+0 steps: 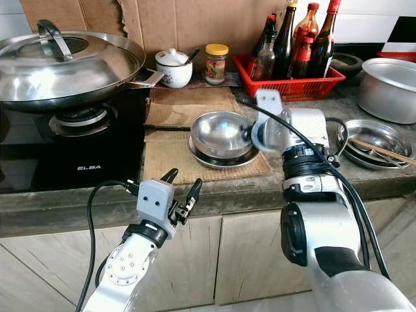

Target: Kitchen organization

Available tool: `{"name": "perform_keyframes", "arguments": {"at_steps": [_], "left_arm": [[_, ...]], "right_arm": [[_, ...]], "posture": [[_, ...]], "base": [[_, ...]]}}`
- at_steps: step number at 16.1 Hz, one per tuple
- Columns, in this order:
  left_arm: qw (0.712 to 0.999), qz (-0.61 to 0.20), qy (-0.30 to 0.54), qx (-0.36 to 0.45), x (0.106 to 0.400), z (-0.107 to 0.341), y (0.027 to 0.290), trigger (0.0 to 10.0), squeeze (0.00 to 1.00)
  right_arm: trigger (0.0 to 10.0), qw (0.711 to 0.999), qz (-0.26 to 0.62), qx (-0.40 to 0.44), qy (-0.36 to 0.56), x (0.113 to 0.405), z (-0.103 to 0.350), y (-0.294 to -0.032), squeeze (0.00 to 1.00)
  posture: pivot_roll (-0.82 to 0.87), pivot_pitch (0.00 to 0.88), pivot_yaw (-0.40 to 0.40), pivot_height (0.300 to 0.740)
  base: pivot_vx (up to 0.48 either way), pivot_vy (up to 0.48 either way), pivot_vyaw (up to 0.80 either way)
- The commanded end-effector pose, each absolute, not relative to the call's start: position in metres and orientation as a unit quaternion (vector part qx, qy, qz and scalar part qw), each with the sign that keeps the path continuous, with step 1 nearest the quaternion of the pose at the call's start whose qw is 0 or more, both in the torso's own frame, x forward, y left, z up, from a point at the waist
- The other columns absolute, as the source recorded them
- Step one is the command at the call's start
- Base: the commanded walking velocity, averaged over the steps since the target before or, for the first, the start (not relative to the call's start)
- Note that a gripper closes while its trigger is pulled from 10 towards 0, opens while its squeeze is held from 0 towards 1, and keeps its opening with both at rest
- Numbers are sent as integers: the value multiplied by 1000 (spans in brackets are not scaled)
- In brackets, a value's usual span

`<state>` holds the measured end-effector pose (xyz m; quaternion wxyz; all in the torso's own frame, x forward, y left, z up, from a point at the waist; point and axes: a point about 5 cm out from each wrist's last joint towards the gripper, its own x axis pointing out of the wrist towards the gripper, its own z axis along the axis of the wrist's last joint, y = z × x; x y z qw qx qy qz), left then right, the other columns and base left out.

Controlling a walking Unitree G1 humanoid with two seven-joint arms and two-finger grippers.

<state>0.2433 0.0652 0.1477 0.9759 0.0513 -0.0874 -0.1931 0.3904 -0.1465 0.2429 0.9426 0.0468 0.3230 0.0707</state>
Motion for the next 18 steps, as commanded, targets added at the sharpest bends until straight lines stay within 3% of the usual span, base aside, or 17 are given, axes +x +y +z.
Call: {"name": "perform_keyframes", "arguments": {"at_steps": [1, 2, 3, 4, 8, 11, 15, 18], "left_arm": [[975, -195, -91, 53, 243, 149, 63, 10000, 0], [975, -195, -91, 53, 243, 149, 63, 10000, 0], [975, -195, -90, 52, 243, 148, 62, 10000, 0], [975, -196, -91, 52, 243, 148, 62, 10000, 0], [975, -197, -91, 53, 244, 148, 62, 10000, 0], [975, -197, -92, 54, 244, 148, 63, 10000, 0], [975, -197, -92, 52, 244, 148, 62, 10000, 0], [975, -199, -92, 45, 244, 150, 61, 10000, 0]], "right_arm": [[10000, 940, 80, 47, 329, 390, 248, -144, 0], [6667, 938, 88, 47, 332, 390, 248, -141, 0], [2235, 938, 87, 42, 333, 390, 248, -141, 0], [0, 937, 89, 41, 336, 390, 247, -140, 0], [0, 937, 73, 68, 334, 391, 244, -143, 0], [0, 943, 52, 153, 291, 394, 250, -145, 0], [0, 961, -12, 258, 99, 397, 281, -162, 0], [0, 973, -91, 206, -42, 377, 292, -171, 0]], "posture": [[23, 0, -84, 740], [23, 0, -85, 740], [21, 0, -84, 740], [24, 0, -88, 740], [23, 0, -84, 740], [26, 0, -83, 740], [31, 0, -81, 740], [28, 0, -71, 740]], "base": [[0, 0, 0], [0, 0, 0], [0, 0, 0], [0, 0, 0], [0, 0, 0], [0, 0, 0], [0, 0, 0], [0, 0, 0]]}}
